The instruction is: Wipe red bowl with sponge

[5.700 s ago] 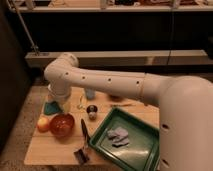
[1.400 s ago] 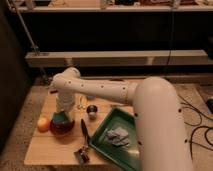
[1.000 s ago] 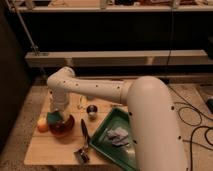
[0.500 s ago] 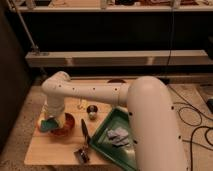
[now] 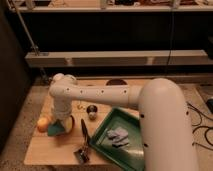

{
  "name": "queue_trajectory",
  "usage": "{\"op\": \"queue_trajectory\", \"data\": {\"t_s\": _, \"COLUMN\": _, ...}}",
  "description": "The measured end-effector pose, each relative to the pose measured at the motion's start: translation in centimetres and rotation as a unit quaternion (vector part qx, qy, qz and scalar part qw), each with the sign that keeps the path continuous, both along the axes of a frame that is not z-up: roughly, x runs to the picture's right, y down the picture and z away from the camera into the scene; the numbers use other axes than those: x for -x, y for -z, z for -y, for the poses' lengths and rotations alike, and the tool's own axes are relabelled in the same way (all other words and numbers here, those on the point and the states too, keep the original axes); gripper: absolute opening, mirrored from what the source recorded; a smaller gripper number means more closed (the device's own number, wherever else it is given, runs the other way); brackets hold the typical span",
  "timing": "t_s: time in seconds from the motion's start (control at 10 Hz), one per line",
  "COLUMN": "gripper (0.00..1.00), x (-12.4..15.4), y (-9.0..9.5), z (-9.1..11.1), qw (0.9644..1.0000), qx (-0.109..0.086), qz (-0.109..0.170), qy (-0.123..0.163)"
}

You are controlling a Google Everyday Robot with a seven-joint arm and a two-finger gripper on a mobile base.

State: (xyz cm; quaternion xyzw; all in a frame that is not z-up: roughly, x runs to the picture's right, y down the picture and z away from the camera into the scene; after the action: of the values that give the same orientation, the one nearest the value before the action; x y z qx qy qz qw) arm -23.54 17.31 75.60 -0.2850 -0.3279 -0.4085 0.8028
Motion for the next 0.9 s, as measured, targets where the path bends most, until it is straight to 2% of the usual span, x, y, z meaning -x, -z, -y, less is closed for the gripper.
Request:
{"op": "queue_trajectory", "data": {"t_s": 0.2, "gripper": 0.00, "x": -1.9, "y": -0.2, "z": 1.0, "qw": 0.9997, "qx": -0.009, "qz": -0.019, "qy": -0.012}}
{"op": "queue_trajectory", "data": {"t_s": 0.5, "gripper": 0.00, "x": -3.0, "y": -1.1, "z": 2.8, "qw": 0.9986, "qx": -0.022, "qz": -0.040, "qy": -0.026}}
{"op": "queue_trajectory", "data": {"t_s": 0.9, "gripper": 0.00, "x": -1.1, "y": -2.8, "z": 4.2, "qw": 0.9984, "qx": -0.028, "qz": -0.038, "qy": -0.031}}
